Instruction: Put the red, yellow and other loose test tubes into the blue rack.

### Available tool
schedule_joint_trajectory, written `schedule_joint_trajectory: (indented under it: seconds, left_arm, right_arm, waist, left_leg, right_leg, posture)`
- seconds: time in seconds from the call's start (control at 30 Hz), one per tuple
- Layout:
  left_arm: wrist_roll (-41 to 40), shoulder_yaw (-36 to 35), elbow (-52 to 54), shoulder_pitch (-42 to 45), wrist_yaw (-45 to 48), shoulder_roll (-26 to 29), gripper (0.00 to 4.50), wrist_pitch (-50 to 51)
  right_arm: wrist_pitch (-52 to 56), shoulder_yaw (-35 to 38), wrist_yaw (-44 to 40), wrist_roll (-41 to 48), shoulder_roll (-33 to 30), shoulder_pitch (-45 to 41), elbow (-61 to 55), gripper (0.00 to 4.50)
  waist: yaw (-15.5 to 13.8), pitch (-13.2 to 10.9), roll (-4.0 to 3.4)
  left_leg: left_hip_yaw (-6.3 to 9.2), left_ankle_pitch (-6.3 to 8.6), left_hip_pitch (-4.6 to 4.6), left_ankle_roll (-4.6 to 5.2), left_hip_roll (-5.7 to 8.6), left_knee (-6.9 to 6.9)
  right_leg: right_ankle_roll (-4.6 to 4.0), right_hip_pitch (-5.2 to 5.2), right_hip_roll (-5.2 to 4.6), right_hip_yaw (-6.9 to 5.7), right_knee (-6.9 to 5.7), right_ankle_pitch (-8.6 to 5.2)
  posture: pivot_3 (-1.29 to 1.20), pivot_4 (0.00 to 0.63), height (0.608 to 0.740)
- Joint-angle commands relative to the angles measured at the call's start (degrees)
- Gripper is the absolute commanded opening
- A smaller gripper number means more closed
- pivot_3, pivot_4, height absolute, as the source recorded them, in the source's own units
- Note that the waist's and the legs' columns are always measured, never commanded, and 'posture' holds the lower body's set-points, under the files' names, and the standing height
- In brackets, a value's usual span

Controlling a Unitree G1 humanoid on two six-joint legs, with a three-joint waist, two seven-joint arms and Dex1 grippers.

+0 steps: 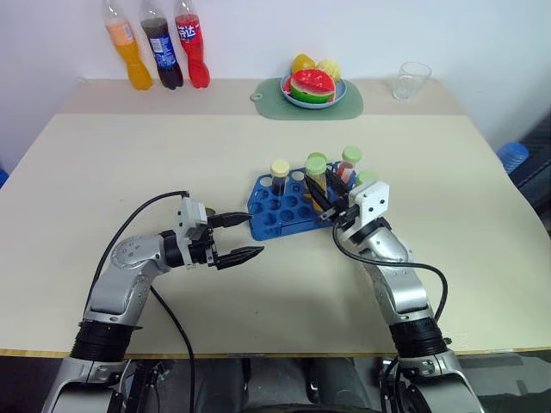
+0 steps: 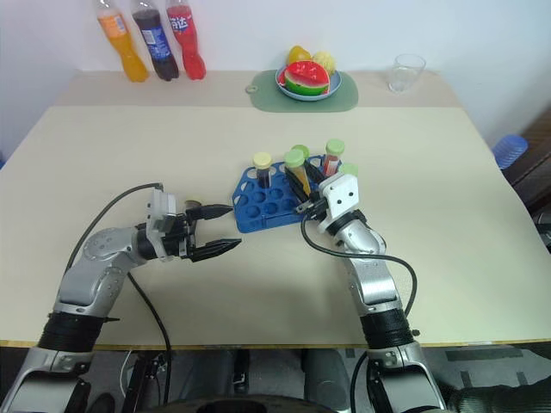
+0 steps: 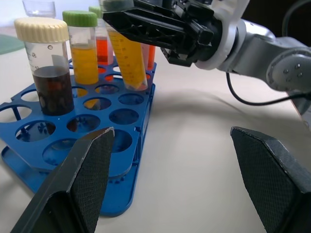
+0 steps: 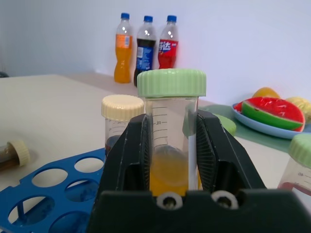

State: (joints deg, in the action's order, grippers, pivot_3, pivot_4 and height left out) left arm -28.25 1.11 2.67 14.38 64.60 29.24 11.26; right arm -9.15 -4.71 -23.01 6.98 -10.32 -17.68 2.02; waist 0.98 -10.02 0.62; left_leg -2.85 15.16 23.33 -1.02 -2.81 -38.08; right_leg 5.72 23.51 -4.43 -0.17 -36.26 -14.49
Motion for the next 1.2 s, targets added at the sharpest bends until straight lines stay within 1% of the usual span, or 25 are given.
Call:
schedule_joint_trajectory:
  seconds: [0.03, 0.13, 0.17, 0.23, 0.27, 0.3, 0.37, 0.4, 0.5, 0.57, 0.67, 0.7, 0.73, 0.77, 0.8, 0.83, 0.87, 0.93, 1.03, 1.13, 1.2]
  left_arm:
    - [-2.6, -2.2, 2.7, 0.4, -1.4, -0.3, 3.97, 1.8]
    - [-5.1, -3.6, 3.9, 0.9, -2.8, -0.3, 3.97, 4.5]
    - [-5.9, -4.1, 4.2, 1.0, -3.2, -0.3, 3.97, 5.3]
    - [-8.2, -5.5, 5.1, 1.5, -4.7, -0.4, 3.97, 7.8]
    - [-9.3, -6.2, 5.6, 1.7, -5.5, -0.5, 3.97, 8.9]
    - [-10.4, -7.0, 6.1, 1.9, -6.5, -0.7, 3.97, 9.9]
    - [-13.0, -9.4, 7.5, 2.5, -11.0, -1.6, 3.97, 12.7]
    - [-13.9, -10.7, 8.7, 2.7, -14.7, -2.2, 3.97, 14.6]
    - [-13.3, -13.4, 13.8, 2.6, -26.3, -2.1, 3.97, 20.3]
    - [-16.3, -15.5, 17.4, 2.1, -32.5, -0.7, 3.97, 27.4]
    - [-21.9, -19.2, 21.6, 2.6, -43.6, 1.7, 3.97, 40.7]
    - [-24.4, -20.1, 21.9, 4.0, -47.4, 4.2, 3.97, 49.3]
    - [-27.1, -21.2, 21.4, 6.1, -50.7, 5.9, 3.97, 56.9]
    - [-29.2, -22.0, 20.7, 7.8, -53.0, 7.0, 3.97, 62.2]
    - [-30.6, -23.8, 18.7, 11.5, -55.0, 7.2, 3.97, 70.4]
    - [-31.2, -25.4, 16.7, 15.1, -56.9, 6.9, 3.97, 75.9]
    - [-32.1, -26.5, 15.3, 17.7, -58.5, 6.9, 3.97, 79.3]
    - [-34.4, -25.6, 13.2, 20.0, -61.6, 8.5, 3.97, 81.2]
    - [-39.8, -20.4, 7.9, 21.4, -68.1, 12.2, 3.97, 81.2]
    - [-46.5, -16.1, 0.5, 24.0, -75.7, 14.5, 3.97, 81.2]
    - [-52.0, -13.6, -6.5, 27.1, -81.6, 15.5, 3.97, 81.2]
  right_arm:
    - [-2.7, 1.6, -0.2, 0.8, 0.2, 1.5, 1.6, 0.82]
    - [-4.2, 1.5, -1.2, 0.9, -0.6, 3.6, 1.0, 2.35]
    - [-4.6, 1.5, -1.2, 0.6, -1.0, 4.2, 0.7, 2.75]
    - [-5.6, 1.6, -0.9, -0.7, -1.7, 5.1, 0.3, 3.88]
    - [-5.8, 1.7, -0.4, -1.3, -2.0, 5.4, -0.1, 4.36]
    - [-5.9, 1.8, -0.1, -1.8, -2.4, 5.6, -0.7, 4.44]
    - [-5.5, 2.1, 0.0, -3.2, -4.1, 6.3, -3.4, 4.44]
    - [-4.2, 2.3, -0.4, -3.6, -5.3, 7.0, -5.5, 4.44]
    - [2.6, 2.8, -4.3, -2.0, -11.1, 11.0, -14.7, 4.44]
    - [5.9, 3.9, -8.4, 0.7, -15.8, 15.4, -19.7, 4.44]
    - [10.5, 6.3, -13.7, 4.9, -22.2, 21.4, -25.6, 4.44]
    - [11.8, 7.4, -15.1, 5.8, -24.3, 23.0, -26.8, 4.44]
    - [13.6, 8.6, -16.7, 6.7, -26.7, 24.4, -27.8, 4.44]
    - [15.0, 9.2, -17.6, 7.2, -28.2, 25.2, -28.4, 4.44]
    - [15.8, 10.2, -19.1, 7.5, -30.1, 25.9, -28.8, 4.44]
    - [16.8, 11.3, -20.8, 9.0, -31.8, 26.1, -29.4, 4.44]
    - [17.7, 12.1, -22.0, 10.3, -33.0, 25.9, -29.9, 4.44]
    - [18.5, 12.9, -24.1, 12.0, -34.6, 25.2, -30.5, 4.44]
    - [17.3, 12.9, -26.9, 12.0, -36.2, 24.2, -29.4, 4.44]
    - [15.7, 12.6, -30.9, 12.4, -37.7, 24.7, -28.7, 4.44]
    - [14.8, 12.7, -33.2, 12.8, -38.4, 24.8, -28.7, 4.44]
  waist:
    - [0.0, 0.0, 0.00]
    - [-0.2, 0.0, 0.01]
    - [-0.2, 0.0, 0.00]
    - [-0.2, 0.0, -0.02]
    - [-0.1, 0.0, -0.02]
    - [-0.1, 0.0, -0.02]
    - [-0.1, 0.0, -0.03]
    - [-0.1, 0.0, -0.03]
    - [-0.3, 0.0, -0.01]
    - [-0.4, 0.0, 0.01]
    - [-0.4, 0.0, 0.05]
    - [-0.3, 0.0, 0.07]
    - [-0.2, 0.0, 0.08]
    - [-0.2, -0.1, 0.08]
    - [-0.2, -0.1, 0.13]
    - [-0.3, -0.1, 0.16]
    - [-0.3, -0.1, 0.22]
    - [-0.3, -0.1, 0.29]
    - [-0.1, -0.1, 0.32]
    - [-0.4, -0.2, 0.41]
    - [-0.7, -0.3, 0.56]
  left_leg:
    - [0.01, 0.00, -0.01, 0.00, 0.00, 0.00]
    - [0.01, 0.00, -0.02, 0.00, 0.00, -0.01]
    - [0.01, 0.00, -0.01, 0.00, 0.00, -0.01]
    - [0.02, 0.00, 0.00, 0.00, 0.00, 0.00]
    - [0.01, 0.00, 0.01, 0.00, 0.00, 0.00]
    - [0.01, 0.00, 0.01, 0.00, 0.00, 0.00]
    - [0.03, 0.00, 0.00, 0.00, 0.00, 0.00]
    - [0.04, 0.00, 0.00, 0.00, 0.00, 0.01]
    - [0.07, 0.00, 0.04, 0.00, 0.02, 0.02]
    - [0.08, 0.01, 0.03, 0.00, 0.04, 0.03]
    - [0.11, 0.01, 0.01, 0.00, 0.05, 0.05]
    - [0.10, 0.01, 0.01, 0.00, 0.05, 0.05]
    - [0.11, 0.01, 0.00, 0.00, 0.05, 0.04]
    - [0.12, 0.01, -0.03, 0.00, 0.05, 0.04]
    - [0.12, 0.00, -0.04, -0.01, 0.05, 0.01]
    - [0.13, 0.00, -0.05, -0.01, 0.05, -0.01]
    - [0.16, 0.00, -0.06, -0.01, 0.06, -0.05]
    - [0.17, 0.00, -0.07, -0.02, 0.08, -0.07]
    - [0.15, 0.00, -0.09, -0.01, 0.08, 0.04]
    - [0.19, 0.00, -0.07, -0.02, 0.08, 0.11]
    - [0.19, 0.00, -0.04, -0.02, 0.09, 0.09]
  right_leg:
    - [0.00, -0.03, 0.00, 0.00, 0.00, 0.00]
    - [0.02, -0.06, -0.02, 0.00, 0.02, 0.01]
    - [0.03, -0.05, -0.02, 0.00, 0.02, 0.02]
    - [0.04, -0.04, -0.02, 0.00, 0.03, 0.02]
    - [0.05, -0.03, -0.02, 0.00, 0.03, 0.03]
    - [0.05, -0.03, -0.02, 0.00, 0.03, 0.03]
    - [0.05, -0.03, -0.02, 0.00, 0.02, 0.03]
    - [0.06, -0.02, -0.02, 0.00, 0.02, 0.03]
    - [0.19, -0.02, -0.05, 0.00, 0.04, 0.08]
    - [0.21, -0.05, -0.07, -0.01, 0.06, 0.07]
    - [0.23, -0.09, -0.09, -0.03, 0.08, 0.06]
    - [0.21, -0.09, -0.09, -0.03, 0.08, 0.05]
    - [0.21, -0.09, -0.09, -0.03, 0.05, 0.05]
    - [0.20, -0.09, -0.07, -0.02, 0.06, 0.04]
    - [0.09, -0.08, -0.06, -0.03, 0.03, -0.02]
    - [0.06, -0.10, -0.05, -0.03, 0.04, -0.04]
    - [0.06, -0.15, -0.03, -0.03, 0.03, -0.04]
    - [0.06, -0.16, -0.03, -0.03, 0.04, -0.04]
    - [0.20, -0.14, -0.03, -0.02, 0.07, -0.03]
    - [0.28, -0.09, -0.04, -0.03, 0.05, -0.01]
    - [0.25, -0.10, -0.06, -0.04, 0.05, -0.02]
  posture:
    - [0.00, 0.150, 0.740]
    - [0.00, 0.150, 0.740]
    - [0.00, 0.150, 0.740]
    - [0.00, 0.150, 0.740]
    - [0.00, 0.150, 0.740]
    - [0.00, 0.150, 0.740]
    - [0.00, 0.150, 0.740]
    - [0.00, 0.150, 0.740]
    - [0.00, 0.150, 0.740]
    - [0.00, 0.150, 0.740]
    - [0.00, 0.150, 0.740]
    - [0.00, 0.150, 0.740]
    - [0.00, 0.150, 0.740]
    - [0.00, 0.150, 0.740]
    - [0.00, 0.150, 0.740]
    - [0.00, 0.150, 0.740]
    - [0.00, 0.150, 0.740]
    - [0.00, 0.150, 0.740]
    - [0.00, 0.150, 0.740]
    - [0.00, 0.150, 0.740]
    - [0.00, 0.150, 0.740]
